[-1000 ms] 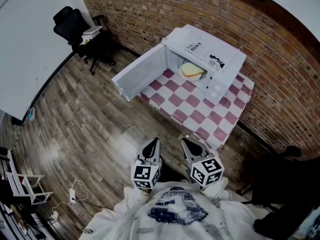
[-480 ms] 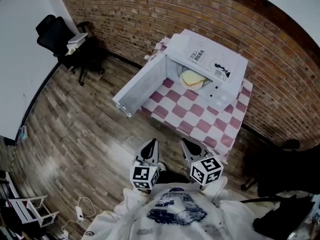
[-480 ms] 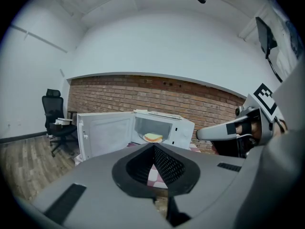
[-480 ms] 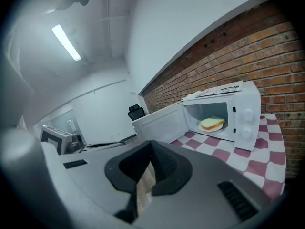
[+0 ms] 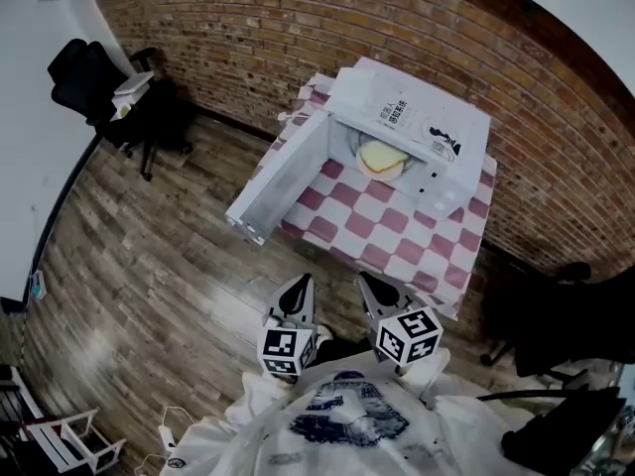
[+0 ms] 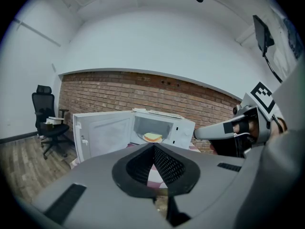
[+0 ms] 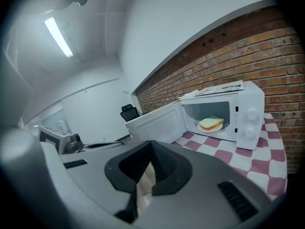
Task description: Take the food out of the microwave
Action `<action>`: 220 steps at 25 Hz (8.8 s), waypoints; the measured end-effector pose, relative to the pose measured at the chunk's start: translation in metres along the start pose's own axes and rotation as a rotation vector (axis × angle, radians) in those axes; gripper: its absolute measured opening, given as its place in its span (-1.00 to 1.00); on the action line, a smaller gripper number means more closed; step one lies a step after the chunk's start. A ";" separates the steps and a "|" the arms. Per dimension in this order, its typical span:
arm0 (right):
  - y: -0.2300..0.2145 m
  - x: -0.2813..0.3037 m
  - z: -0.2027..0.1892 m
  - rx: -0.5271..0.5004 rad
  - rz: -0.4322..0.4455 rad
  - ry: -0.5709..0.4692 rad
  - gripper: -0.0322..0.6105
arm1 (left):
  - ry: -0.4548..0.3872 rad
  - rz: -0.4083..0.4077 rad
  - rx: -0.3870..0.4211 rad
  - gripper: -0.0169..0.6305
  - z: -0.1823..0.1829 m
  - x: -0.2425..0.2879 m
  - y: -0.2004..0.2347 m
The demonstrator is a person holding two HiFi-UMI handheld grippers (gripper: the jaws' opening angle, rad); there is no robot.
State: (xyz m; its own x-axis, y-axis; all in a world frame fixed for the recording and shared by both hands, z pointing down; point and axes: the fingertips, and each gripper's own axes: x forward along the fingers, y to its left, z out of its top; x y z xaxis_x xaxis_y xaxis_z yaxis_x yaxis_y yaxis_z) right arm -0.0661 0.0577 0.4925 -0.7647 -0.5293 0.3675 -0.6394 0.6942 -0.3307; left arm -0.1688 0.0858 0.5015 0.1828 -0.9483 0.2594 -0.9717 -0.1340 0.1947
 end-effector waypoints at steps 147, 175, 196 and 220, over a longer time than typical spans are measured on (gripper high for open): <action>-0.267 0.054 0.058 0.144 -0.290 0.019 -0.86 | 0.422 -0.254 -0.917 -0.27 -0.098 0.433 -0.022; -0.261 0.048 0.047 0.181 -0.279 0.015 -0.86 | 0.281 -0.273 -1.232 -0.82 -0.088 0.430 -0.015; -0.248 0.042 0.043 0.186 -0.263 0.008 -0.86 | 0.250 -0.291 -1.351 -0.88 -0.084 0.405 -0.021; -0.204 0.068 0.042 0.178 -0.179 0.008 -0.86 | 0.209 -0.308 -1.369 -0.88 -0.058 0.333 -0.005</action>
State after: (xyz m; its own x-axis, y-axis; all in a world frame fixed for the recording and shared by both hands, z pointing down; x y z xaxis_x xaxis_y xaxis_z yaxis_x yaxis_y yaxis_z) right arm 0.0087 -0.1402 0.5479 -0.6382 -0.6317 0.4401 -0.7688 0.4926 -0.4079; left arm -0.0940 -0.2124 0.6416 0.4927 -0.8574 0.1488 -0.0010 0.1705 0.9854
